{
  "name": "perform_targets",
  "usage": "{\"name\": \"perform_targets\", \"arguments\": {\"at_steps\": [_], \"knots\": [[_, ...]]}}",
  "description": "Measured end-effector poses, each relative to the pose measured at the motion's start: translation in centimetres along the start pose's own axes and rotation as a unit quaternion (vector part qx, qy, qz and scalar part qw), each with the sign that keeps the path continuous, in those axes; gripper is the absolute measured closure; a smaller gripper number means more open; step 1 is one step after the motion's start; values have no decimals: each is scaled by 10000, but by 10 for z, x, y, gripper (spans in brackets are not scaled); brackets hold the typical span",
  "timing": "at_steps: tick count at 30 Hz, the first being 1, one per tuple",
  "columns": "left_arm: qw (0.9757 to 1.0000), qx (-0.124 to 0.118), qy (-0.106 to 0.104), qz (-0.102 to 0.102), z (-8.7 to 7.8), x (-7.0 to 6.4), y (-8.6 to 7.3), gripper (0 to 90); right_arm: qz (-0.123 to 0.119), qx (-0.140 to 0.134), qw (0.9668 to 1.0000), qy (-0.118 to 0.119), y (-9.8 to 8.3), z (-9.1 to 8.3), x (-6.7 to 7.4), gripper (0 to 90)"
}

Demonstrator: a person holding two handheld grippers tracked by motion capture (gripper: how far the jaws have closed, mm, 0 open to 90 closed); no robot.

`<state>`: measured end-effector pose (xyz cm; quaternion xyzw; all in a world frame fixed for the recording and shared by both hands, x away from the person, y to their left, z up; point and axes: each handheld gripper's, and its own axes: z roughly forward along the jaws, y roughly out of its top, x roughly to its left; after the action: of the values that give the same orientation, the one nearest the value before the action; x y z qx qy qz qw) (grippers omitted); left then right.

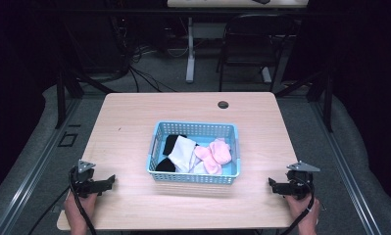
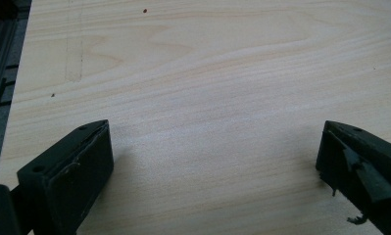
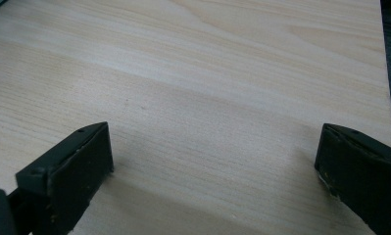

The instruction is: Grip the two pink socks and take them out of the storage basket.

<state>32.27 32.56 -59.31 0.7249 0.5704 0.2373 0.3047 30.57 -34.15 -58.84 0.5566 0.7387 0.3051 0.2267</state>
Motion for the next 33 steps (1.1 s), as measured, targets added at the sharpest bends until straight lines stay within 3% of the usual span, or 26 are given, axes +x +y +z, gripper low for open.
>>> {"name": "perform_targets", "arguments": {"at_steps": [19, 25, 30, 33], "knots": [[10000, 4, 0, -6, 0, 0, 0, 5, -6, -7, 10000, -7, 0, 0, 0, 5], [10000, 5, 0, -4, 0, 0, 0, 5, -61, 172, 9998, -21, 4, -1, 0, 0], [10000, 1, 1, -3, 0, 0, 0, 6, -25, 240, 9996, 151, 12, -11, 2, 0], [10000, -1, 0, -5, 0, 0, 0, 6, -129, 376, 9989, 232, 24, -22, 5, 0]]}}
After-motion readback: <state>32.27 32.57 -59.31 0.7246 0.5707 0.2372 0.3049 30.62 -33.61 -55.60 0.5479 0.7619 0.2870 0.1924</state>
